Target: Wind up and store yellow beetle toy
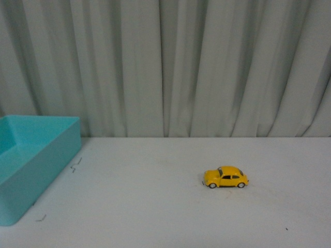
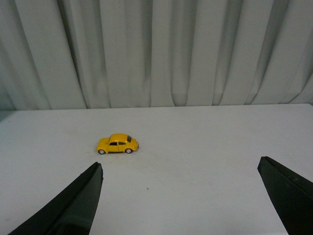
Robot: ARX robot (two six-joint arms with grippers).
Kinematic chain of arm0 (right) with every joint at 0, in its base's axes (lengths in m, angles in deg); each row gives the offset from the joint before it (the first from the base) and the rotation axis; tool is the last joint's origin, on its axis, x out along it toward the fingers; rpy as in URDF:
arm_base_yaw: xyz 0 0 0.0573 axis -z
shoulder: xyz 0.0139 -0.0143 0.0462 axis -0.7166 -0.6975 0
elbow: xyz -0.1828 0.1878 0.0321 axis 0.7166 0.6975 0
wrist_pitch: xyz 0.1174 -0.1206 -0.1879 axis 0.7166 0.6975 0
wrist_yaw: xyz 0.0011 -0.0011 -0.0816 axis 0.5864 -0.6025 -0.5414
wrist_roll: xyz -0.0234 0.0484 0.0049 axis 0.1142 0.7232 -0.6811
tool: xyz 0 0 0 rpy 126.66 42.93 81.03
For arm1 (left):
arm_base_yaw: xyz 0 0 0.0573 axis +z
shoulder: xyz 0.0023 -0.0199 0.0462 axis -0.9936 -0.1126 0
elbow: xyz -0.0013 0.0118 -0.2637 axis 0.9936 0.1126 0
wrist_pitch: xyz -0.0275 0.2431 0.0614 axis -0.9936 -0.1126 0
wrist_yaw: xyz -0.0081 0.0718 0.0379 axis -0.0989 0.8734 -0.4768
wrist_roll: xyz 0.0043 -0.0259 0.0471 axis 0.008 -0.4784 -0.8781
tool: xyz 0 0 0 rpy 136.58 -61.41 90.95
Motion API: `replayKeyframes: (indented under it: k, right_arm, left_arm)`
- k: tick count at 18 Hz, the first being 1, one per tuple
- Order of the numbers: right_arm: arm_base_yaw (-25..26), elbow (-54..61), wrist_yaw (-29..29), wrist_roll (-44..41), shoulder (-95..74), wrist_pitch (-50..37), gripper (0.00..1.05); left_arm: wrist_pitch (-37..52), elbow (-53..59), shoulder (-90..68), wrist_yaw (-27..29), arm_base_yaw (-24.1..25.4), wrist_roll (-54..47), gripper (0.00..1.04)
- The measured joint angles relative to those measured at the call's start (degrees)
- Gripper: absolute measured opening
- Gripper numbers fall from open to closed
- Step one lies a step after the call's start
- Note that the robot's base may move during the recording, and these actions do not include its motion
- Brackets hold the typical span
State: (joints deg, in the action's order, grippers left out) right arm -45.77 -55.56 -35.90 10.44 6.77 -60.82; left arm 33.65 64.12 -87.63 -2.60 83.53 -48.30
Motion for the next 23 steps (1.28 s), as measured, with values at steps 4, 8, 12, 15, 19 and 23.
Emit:
replayKeyframes:
  k: [4,8,12,15,19,23]
  right_arm:
    - [0.00,0.00,0.00,0.00,0.00,0.22,0.98]
    - [0.00,0.00,0.00,0.00,0.00,0.17,0.98]
    - [0.00,0.00,0.00,0.00,0.00,0.17,0.98]
    - [0.00,0.00,0.00,0.00,0.00,0.17,0.98]
    - [0.00,0.00,0.00,0.00,0.00,0.17,0.98]
    - [0.00,0.00,0.00,0.00,0.02,0.11,0.98]
  left_arm:
    - [-0.26,0.00,0.00,0.00,0.00,0.02,0.98]
    - [-0.22,0.00,0.00,0.00,0.00,0.02,0.98]
    - [-0.22,0.00,0.00,0.00,0.00,0.02,0.98]
    - [-0.22,0.00,0.00,0.00,0.00,0.02,0.98]
    - [-0.20,0.00,0.00,0.00,0.00,0.02,0.98]
    - [-0.20,0.00,0.00,0.00,0.00,0.02,0.98]
